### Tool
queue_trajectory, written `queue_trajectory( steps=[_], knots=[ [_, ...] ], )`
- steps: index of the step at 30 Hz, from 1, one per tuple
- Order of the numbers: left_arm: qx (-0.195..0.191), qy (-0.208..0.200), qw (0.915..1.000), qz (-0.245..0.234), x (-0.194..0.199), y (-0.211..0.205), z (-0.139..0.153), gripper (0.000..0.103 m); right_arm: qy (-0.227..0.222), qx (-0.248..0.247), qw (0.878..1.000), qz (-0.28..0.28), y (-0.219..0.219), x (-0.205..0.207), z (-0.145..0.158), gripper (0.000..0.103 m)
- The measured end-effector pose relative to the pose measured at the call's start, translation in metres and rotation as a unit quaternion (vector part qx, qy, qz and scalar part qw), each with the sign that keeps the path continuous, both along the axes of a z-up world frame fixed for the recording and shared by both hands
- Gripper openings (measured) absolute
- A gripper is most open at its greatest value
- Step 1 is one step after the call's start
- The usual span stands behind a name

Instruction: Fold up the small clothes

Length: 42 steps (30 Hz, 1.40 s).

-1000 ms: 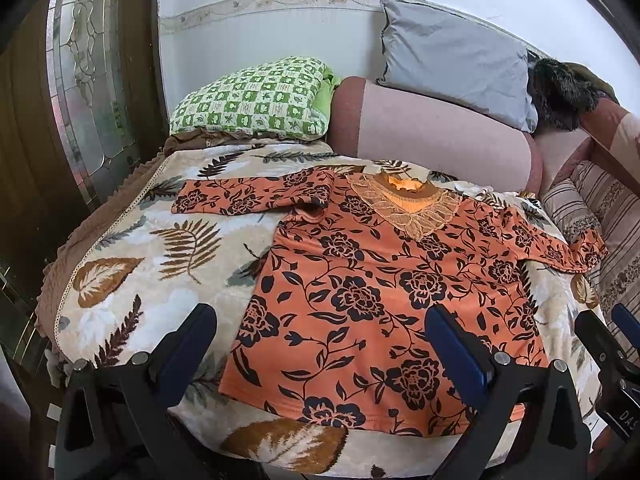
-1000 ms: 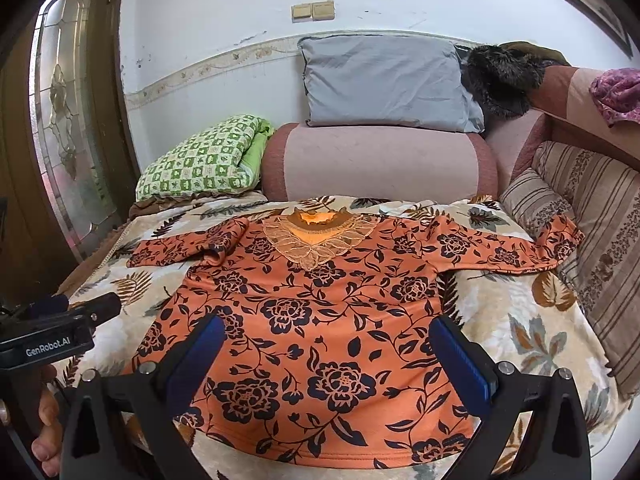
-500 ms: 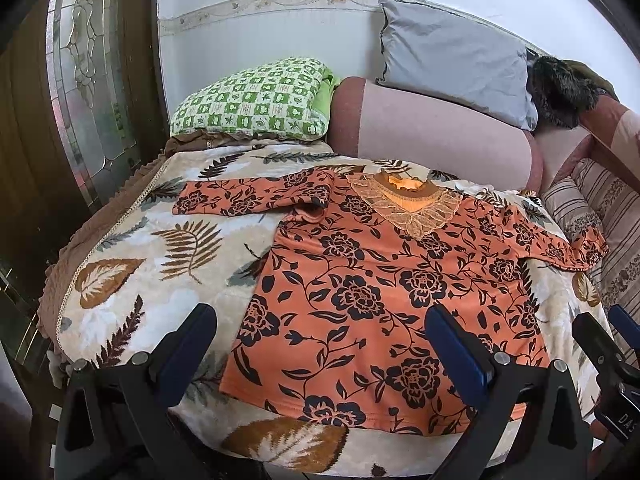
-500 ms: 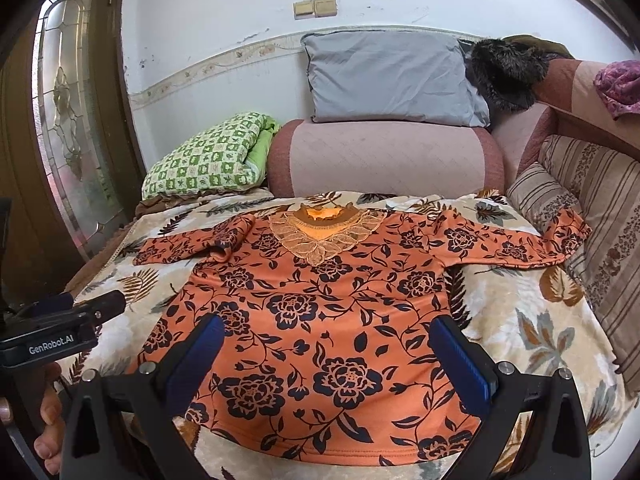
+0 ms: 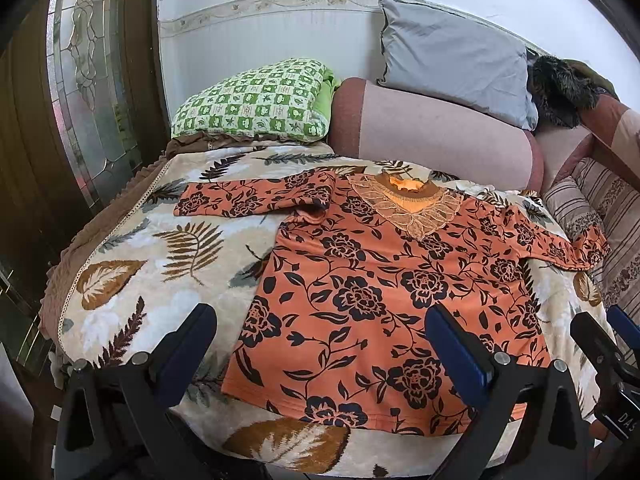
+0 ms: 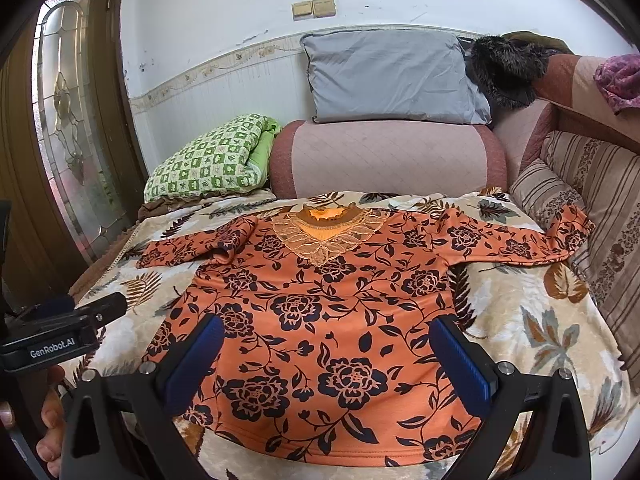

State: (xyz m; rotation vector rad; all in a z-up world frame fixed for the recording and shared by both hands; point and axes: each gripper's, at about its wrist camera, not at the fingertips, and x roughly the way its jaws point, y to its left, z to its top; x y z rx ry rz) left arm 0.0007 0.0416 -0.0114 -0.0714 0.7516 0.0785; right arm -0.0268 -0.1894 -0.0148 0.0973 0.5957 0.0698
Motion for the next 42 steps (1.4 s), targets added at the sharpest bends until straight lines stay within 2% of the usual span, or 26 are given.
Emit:
queue_trajectory(
  steps=[23,31,38,40,42],
  knots=[
    [0.003,0.004,1.0,0.001,0.004,-0.004,-0.004,0.103,-0.008,0.02,1.0,-0.008,-0.006,0.002,-0.001,0.103],
    [0.0,0.007,1.0,-0.001,0.008,-0.005,-0.009,0.103,0.001,0.023,1.0,-0.006,-0.008,0.007,-0.004,0.103],
    [-0.014,0.031,0.9994,0.001,0.025,0.0,-0.023,0.103,0.048,0.065,0.997,-0.015,-0.032,0.026,-0.025,0.103],
    [-0.026,0.051,0.9984,0.0,0.033,0.003,-0.033,0.103,0.065,0.101,0.992,-0.032,-0.055,0.034,-0.036,0.103],
    [-0.031,0.062,0.9976,0.002,0.038,0.006,-0.042,0.103,0.1,0.152,0.982,-0.055,-0.089,0.049,-0.058,0.103]
  ],
)
